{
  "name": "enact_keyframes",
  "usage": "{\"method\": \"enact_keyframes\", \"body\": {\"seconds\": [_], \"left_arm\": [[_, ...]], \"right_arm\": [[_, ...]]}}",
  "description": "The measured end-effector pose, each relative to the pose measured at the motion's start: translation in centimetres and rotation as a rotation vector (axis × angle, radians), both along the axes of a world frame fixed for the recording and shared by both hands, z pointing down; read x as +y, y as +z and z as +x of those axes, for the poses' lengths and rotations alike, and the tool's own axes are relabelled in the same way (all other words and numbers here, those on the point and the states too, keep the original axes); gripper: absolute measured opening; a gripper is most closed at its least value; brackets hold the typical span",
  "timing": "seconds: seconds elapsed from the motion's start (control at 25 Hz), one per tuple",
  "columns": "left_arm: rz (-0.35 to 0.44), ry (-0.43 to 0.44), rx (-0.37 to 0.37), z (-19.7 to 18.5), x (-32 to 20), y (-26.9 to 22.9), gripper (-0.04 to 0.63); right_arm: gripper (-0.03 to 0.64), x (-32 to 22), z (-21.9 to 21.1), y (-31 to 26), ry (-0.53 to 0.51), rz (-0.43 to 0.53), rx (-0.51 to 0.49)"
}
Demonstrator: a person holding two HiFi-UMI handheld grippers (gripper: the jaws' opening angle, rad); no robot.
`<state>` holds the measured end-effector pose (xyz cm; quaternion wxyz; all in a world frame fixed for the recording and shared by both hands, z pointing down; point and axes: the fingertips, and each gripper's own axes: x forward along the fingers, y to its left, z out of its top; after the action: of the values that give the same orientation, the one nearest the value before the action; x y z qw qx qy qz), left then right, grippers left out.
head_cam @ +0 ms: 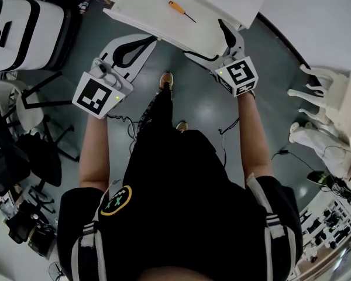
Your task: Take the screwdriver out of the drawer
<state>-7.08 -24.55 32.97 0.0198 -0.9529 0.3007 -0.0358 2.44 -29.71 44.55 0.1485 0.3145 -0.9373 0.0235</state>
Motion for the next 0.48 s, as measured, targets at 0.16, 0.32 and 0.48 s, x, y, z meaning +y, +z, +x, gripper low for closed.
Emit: {"method": "enact_keyframes", "body": {"seconds": [0.16, 0.32, 0.48], "left_arm": [[0.006, 0.001, -0.003, -0.4, -1.7, 0.1, 0.017], [0.008, 0.009, 0.0, -0.3, -3.2, 0.3, 0.017], [0.003, 0.011, 0.003, -0.6, -4.4, 0.6, 0.017]], "right_arm": [[0.584, -3.1, -0.7, 3.0, -0.017, -0.04, 0.054], [0.584, -5.8, -1.3, 6.0, -0.04, -0.076, 0.109], [0.584, -8.0, -2.4, 8.4, -0.06, -0.111, 0.152]]}}
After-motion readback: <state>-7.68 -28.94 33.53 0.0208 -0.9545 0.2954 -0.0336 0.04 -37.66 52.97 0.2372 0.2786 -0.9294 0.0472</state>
